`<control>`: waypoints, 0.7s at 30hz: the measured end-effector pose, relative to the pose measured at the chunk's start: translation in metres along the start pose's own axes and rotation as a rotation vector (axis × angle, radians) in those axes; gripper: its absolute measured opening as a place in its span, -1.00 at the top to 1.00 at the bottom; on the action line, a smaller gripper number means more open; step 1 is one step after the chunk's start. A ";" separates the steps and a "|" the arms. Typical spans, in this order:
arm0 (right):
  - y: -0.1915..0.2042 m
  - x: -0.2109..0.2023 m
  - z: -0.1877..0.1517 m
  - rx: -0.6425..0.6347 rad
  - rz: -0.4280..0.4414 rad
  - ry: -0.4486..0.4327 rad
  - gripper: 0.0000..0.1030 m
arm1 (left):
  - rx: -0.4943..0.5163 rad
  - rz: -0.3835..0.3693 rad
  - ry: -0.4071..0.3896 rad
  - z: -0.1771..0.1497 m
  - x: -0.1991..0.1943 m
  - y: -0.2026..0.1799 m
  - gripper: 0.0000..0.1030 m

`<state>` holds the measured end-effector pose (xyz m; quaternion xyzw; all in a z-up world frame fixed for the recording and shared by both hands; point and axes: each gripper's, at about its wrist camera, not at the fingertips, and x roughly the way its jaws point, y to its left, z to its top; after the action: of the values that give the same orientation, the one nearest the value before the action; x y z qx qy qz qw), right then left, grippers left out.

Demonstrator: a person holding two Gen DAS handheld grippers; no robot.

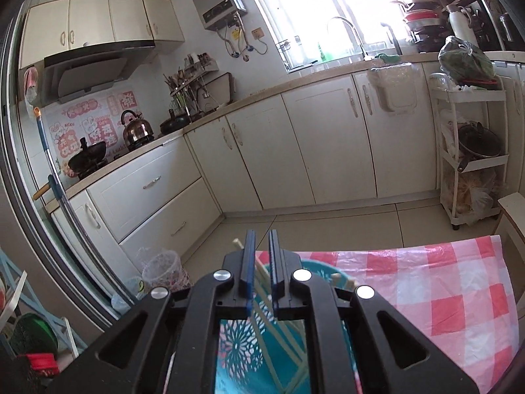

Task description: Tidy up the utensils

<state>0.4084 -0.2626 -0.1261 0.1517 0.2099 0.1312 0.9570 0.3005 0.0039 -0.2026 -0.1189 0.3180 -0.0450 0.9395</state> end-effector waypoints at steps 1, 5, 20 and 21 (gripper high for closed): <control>0.001 -0.008 -0.004 -0.008 -0.003 0.001 0.61 | 0.008 0.006 -0.004 0.002 -0.004 -0.002 -0.74; 0.003 -0.055 -0.027 -0.033 -0.036 0.009 0.19 | 0.049 0.024 -0.020 0.008 -0.022 -0.010 -0.85; -0.002 -0.156 -0.103 0.011 -0.301 0.219 -0.79 | 0.334 0.152 0.028 0.007 -0.088 -0.078 -0.85; -0.001 -0.162 -0.104 0.014 -0.309 0.214 -0.83 | 0.350 0.157 0.028 0.008 -0.094 -0.080 -0.85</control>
<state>0.2209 -0.2900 -0.1575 0.1092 0.3323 -0.0032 0.9368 0.2300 -0.0569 -0.1209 0.0721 0.3266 -0.0280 0.9420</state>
